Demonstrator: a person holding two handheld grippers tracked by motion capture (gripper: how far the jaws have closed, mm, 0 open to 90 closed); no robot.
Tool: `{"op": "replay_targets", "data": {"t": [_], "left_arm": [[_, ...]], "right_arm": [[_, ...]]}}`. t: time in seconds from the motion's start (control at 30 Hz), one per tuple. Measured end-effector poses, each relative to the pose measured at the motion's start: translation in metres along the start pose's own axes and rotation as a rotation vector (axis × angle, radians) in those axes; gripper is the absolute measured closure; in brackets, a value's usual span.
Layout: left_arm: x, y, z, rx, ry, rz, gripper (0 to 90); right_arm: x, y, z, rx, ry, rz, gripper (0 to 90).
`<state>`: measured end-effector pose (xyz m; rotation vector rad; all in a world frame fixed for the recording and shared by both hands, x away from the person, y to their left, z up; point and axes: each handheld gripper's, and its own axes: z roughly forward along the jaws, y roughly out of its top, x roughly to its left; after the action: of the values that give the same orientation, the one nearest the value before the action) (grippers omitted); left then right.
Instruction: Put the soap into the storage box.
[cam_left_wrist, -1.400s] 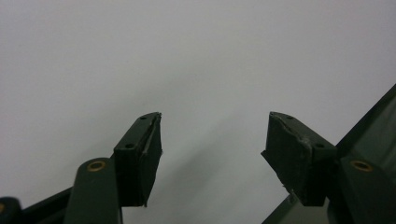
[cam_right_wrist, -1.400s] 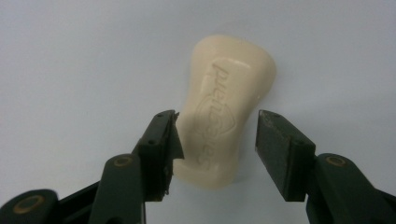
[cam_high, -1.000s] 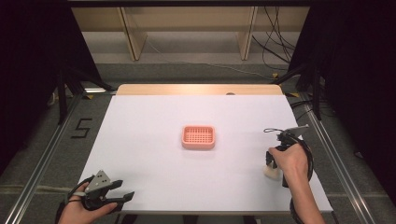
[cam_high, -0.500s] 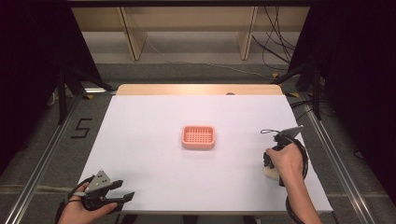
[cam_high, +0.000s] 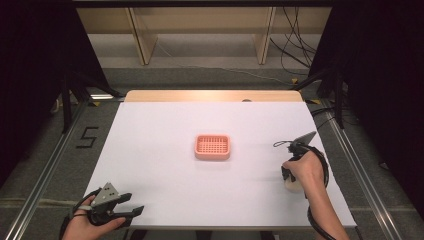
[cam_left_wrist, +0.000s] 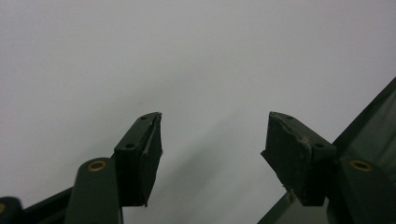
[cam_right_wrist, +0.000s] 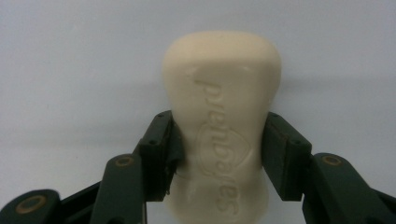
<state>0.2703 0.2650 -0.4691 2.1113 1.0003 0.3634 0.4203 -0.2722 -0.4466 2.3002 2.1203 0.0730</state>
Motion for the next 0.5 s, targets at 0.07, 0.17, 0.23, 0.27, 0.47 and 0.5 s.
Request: {"op": "replay_targets", "data": {"t": [0.07, 0.17, 0.23, 0.27, 0.47, 0.5], "left_arm": [[0.000, 0.000, 0.000, 0.000, 0.000, 0.000, 35.9], [0.000, 0.000, 0.000, -0.002, 0.007, 0.007, 36.0], [0.001, 0.000, 0.000, -0.001, 0.006, 0.007, 36.0], [0.000, 0.000, 0.000, -0.002, 0.006, 0.006, 35.9], [-0.001, -0.001, 0.001, -0.008, -0.006, -0.029, 36.0], [-0.001, 0.000, 0.000, 0.000, 0.001, -0.015, 36.0]], "right_arm": [[0.006, 0.001, -0.002, 0.031, 0.003, 0.046, 50.3], [0.004, 0.001, -0.001, 0.022, -0.009, -0.028, 50.3], [0.002, 0.001, 0.001, -0.005, -0.009, -0.087, 50.4], [0.002, 0.001, 0.002, -0.015, -0.012, -0.101, 50.5], [-0.007, 0.001, 0.002, -0.021, 0.060, -0.179, 50.5], [-0.008, 0.000, 0.001, -0.012, 0.080, -0.175, 50.5]]}}
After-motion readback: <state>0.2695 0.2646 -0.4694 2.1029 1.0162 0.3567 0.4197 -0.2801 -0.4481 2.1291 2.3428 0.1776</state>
